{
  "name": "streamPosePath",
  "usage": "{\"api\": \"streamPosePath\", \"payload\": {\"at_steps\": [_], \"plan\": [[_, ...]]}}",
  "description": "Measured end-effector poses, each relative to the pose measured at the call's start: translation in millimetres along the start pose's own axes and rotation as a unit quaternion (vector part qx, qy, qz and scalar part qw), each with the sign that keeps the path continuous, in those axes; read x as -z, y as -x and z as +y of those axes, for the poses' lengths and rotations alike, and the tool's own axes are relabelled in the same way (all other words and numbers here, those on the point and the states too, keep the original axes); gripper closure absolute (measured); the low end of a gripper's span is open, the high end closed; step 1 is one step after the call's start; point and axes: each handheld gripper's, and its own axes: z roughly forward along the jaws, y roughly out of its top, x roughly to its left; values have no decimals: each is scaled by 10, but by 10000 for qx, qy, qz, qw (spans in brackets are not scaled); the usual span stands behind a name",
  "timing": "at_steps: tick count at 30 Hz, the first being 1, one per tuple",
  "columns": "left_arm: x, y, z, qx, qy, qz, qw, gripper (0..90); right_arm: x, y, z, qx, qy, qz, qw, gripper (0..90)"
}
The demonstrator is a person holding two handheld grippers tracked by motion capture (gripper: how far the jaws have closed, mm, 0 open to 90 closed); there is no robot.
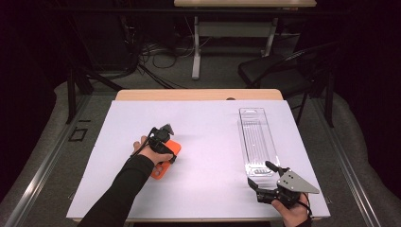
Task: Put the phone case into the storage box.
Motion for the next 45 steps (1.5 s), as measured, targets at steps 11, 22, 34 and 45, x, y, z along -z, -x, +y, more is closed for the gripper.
{"api": "streamPosePath", "payload": {"at_steps": [11,22,34,45], "plan": [[1,-8,28,0,-106,-34,9999,139,-7,-3,-2,2,-24,53,10000,140],[-2,-3,62,7,-231,-14,9997,139,-12,-2,-6,-3,-37,69,10000,140],[7,-1,63,-40,-241,-2,9997,150,-11,3,-8,-9,-41,66,10000,140],[73,-37,30,-66,-223,-23,9997,153,-12,3,-8,-1,-51,67,10000,140]]}}
